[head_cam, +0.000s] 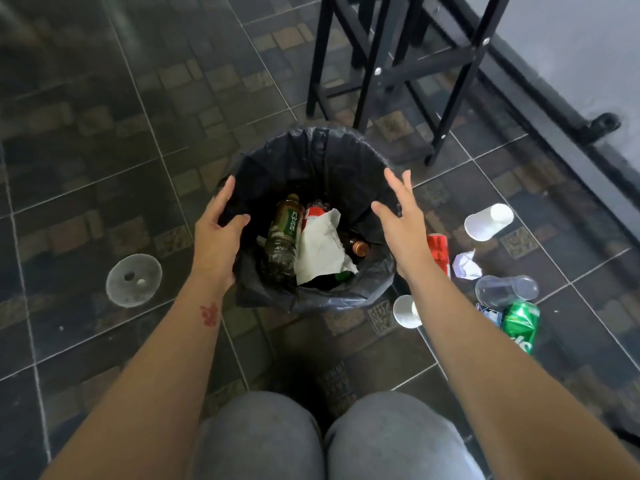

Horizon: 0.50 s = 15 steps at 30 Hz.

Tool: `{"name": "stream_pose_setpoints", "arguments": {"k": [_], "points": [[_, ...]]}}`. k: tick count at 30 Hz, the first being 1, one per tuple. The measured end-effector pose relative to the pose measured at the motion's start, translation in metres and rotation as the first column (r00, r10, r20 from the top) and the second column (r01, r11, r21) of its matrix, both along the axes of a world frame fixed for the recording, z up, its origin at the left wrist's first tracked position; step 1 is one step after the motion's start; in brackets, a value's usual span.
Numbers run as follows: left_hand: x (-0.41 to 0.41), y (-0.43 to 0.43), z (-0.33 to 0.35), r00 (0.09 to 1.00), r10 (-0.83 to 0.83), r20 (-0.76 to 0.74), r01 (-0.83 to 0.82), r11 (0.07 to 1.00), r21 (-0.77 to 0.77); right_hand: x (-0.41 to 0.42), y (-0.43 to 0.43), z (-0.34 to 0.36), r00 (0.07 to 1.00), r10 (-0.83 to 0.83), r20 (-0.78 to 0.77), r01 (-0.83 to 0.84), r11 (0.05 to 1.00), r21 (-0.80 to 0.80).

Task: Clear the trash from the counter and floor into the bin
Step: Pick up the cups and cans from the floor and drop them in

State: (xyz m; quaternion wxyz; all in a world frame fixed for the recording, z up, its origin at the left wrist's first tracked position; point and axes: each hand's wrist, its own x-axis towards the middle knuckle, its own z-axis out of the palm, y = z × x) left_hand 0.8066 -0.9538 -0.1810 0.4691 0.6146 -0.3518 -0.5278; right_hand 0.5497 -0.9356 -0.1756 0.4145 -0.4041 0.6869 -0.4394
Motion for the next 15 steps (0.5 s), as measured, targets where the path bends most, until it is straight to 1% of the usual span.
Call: {"name": "stream_pose_setpoints", "arguments": {"k": [4,8,12,15], "points": [[0.005,-0.016,-0.032,1.0,-0.017,0.025,0.018,0.999,-0.034,0.001,-0.014,-0.035,1.0,0.001,-0.009,-0.001,0.999,-0.039],[0.006,-0.032,-0.038,0.997,-0.021,0.079,0.028,0.995,-0.091,0.006,-0.026,-0.04,0.999,-0.027,-0.017,0.026,0.998,-0.064],[0.014,-0.046,-0.041,0.974,-0.057,0.219,0.085,0.989,-0.121,0.012,-0.026,-0.039,0.994,-0.037,-0.099,0.029,0.997,-0.076],[0.018,-0.055,-0.043,0.927,-0.087,0.365,0.152,0.977,-0.152,0.015,-0.026,-0.039,0.984,-0.035,-0.173,0.019,0.996,-0.091]]}}
